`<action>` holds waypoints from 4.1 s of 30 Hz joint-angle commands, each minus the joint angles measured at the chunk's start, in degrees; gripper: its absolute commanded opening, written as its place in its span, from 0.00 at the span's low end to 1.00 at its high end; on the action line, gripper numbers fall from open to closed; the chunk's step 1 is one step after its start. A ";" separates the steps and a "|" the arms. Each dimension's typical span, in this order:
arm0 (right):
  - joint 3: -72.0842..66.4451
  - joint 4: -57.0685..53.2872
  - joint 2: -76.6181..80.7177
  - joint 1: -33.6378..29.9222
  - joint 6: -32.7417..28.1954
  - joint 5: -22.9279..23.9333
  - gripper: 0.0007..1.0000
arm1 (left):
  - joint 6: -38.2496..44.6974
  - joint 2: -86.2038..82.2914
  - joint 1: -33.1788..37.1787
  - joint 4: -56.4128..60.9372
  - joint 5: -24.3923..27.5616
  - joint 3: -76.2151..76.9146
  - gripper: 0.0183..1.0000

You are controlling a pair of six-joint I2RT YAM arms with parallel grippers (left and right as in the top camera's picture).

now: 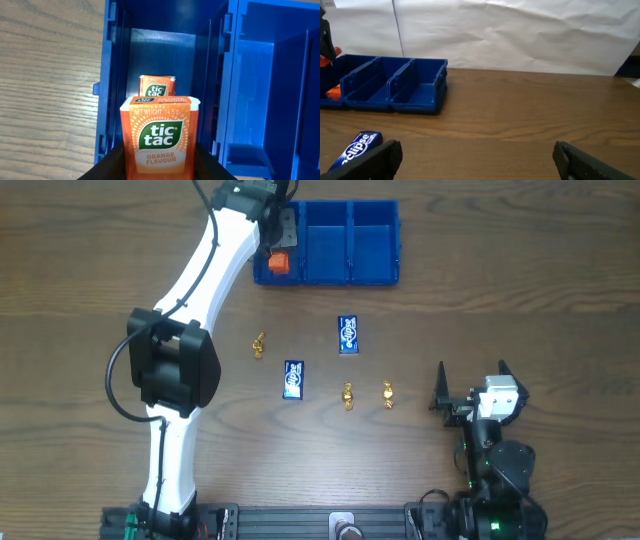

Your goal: Sort Candies Into Trays

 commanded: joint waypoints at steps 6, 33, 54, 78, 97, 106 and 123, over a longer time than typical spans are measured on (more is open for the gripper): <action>-0.28 -0.11 -0.42 0.13 -0.48 -0.48 1.00 | 1.44 1.27 1.29 1.09 0.37 0.02 0.85; -0.28 -0.11 -0.42 0.13 -0.48 -0.48 1.00 | 13.77 -110.71 15.13 55.54 8.35 -99.08 1.00; -0.28 -0.11 -0.42 0.13 -0.48 -0.48 1.00 | 14.95 -132.26 18.99 48.48 12.55 -124.15 1.00; -0.28 4.07 -0.42 0.13 -0.81 0.20 1.00 | 14.95 -132.21 18.99 48.48 12.57 -124.15 1.00; 73.72 -41.79 77.00 16.15 17.05 -5.68 1.00 | 14.95 -132.21 18.99 48.48 12.57 -124.15 1.00; 93.79 -56.41 106.22 37.13 34.16 -5.11 1.00 | 14.95 -132.21 18.99 48.48 12.57 -124.15 1.00; 93.77 -54.69 124.19 48.37 54.93 2.78 1.00 | 14.95 -132.21 18.99 48.48 12.57 -124.15 1.00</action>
